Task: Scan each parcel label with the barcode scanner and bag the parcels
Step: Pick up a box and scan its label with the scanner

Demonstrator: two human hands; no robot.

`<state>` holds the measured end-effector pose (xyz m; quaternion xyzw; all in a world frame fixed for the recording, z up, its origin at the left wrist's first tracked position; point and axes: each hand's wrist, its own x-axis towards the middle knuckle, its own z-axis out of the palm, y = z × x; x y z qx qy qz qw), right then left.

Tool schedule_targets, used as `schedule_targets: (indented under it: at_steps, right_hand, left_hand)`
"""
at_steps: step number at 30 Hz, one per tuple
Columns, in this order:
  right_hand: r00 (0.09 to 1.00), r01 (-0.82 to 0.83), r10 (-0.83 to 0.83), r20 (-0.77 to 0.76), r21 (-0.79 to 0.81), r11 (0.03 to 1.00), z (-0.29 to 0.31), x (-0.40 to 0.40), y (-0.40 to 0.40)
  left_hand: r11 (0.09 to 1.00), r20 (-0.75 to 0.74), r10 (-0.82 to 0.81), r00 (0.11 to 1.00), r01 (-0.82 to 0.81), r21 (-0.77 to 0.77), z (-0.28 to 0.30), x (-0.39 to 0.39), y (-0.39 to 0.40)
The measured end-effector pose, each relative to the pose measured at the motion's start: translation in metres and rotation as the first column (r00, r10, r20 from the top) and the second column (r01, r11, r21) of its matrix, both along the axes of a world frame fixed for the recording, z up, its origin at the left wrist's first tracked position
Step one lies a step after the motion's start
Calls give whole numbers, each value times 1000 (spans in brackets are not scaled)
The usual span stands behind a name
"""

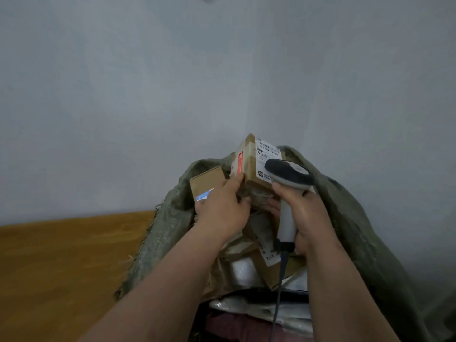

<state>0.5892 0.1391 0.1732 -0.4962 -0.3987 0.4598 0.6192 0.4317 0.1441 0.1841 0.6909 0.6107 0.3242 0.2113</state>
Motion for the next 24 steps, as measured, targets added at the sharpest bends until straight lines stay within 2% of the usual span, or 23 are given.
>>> schedule_targets:
  at_steps: [5, 9, 11, 13, 16, 20, 24]
  right_hand:
    - [986, 100, -97, 135, -16, 995, 5, -11, 8]
    - [971, 200, -197, 134, -14, 980, 2, -14, -9]
    - [974, 194, -190, 126, -23, 981, 7, -22, -23]
    - [989, 109, -105, 102, -38, 993, 19, -38, -41]
    - [993, -114, 114, -4, 10, 993, 36, -77, -67]
    - [911, -380, 383, -153, 49, 924, 36, -159, -89]
    - [937, -342, 346, 43, -79, 936, 5, -259, -87]
  left_hand:
    - [997, -64, -52, 997, 48, -56, 4, -6, -1]
    - [998, 127, -50, 991, 53, -20, -3, -26, -3]
    - [1000, 216, -19, 976, 18, 9, -9, -42, -5]
    - [1000, 297, 6, 955, -14, 23, -15, -61, -10]
    - [996, 420, 62, 905, -82, 31, -22, -101, -19]
    - [986, 567, 152, 809, -167, -26, -40, -174, -29]
    - [972, 573, 233, 786, -205, -114, -64, -259, -42]
